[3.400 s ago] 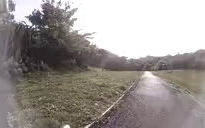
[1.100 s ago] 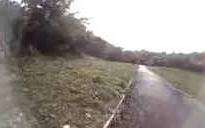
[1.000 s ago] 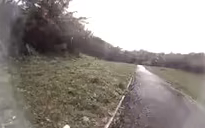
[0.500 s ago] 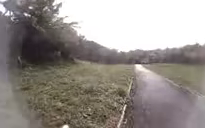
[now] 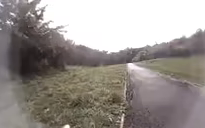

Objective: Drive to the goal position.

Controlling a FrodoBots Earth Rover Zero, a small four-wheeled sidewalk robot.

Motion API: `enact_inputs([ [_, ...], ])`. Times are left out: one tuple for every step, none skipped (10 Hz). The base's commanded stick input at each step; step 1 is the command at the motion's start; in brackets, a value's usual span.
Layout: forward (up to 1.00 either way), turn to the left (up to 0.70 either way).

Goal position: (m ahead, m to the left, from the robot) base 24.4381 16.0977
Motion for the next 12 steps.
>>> enact_inputs([
  [0.7, -0.12],
  [0.7, -0.01],
  [0.7, 0.0],
  [0.7, 0.0],
  [0.7, 0.0],
  [0.7, 0.0],
  [0.7, 0.0],
  [0.7, 0.0],
  [0.7, 0.0],
  [0.7, 0.0],
  [0.7, 0.0],
  [0.7, 0.0],
])
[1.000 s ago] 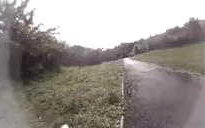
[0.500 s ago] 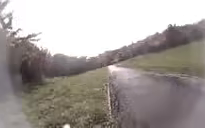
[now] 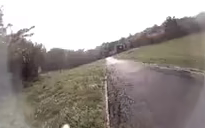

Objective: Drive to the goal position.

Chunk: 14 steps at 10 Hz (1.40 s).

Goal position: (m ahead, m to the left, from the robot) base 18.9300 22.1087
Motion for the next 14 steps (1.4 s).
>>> enact_inputs([
  [0.7, 0.0],
  [0.7, 0.0],
  [0.7, 0.0],
  [0.7, 0.0],
  [0.7, 0.0],
  [0.7, -0.01],
  [0.7, -0.09],
  [0.7, -0.33],
  [0.7, -0.35],
  [0.7, -0.35],
  [0.7, -0.35],
  [0.7, -0.35],
  [0.7, -0.19],
  [0.7, 0.0],
])
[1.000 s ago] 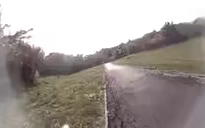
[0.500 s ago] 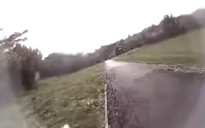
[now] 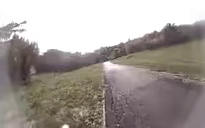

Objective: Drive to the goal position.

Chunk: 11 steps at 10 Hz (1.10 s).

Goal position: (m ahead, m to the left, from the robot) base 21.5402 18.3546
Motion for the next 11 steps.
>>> enact_inputs([
  [0.7, 0.0],
  [0.7, 0.0],
  [0.7, 0.0],
  [0.7, 0.0],
  [0.7, 0.0],
  [0.7, 0.0],
  [0.7, 0.0],
  [0.7, 0.0],
  [0.7, 0.0],
  [0.7, 0.0],
  [0.7, 0.0],
])
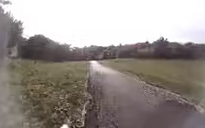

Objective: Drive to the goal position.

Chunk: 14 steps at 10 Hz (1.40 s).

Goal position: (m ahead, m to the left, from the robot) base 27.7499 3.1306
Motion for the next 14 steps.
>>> enact_inputs([
  [0.7, 0.0],
  [0.7, 0.0],
  [0.7, 0.0],
  [0.7, 0.0],
  [0.7, 0.0],
  [0.7, 0.0],
  [0.7, 0.0],
  [0.7, 0.0],
  [0.7, -0.06],
  [0.7, -0.35],
  [0.7, -0.35],
  [0.7, -0.17],
  [0.7, -0.06],
  [0.7, -0.01],
])
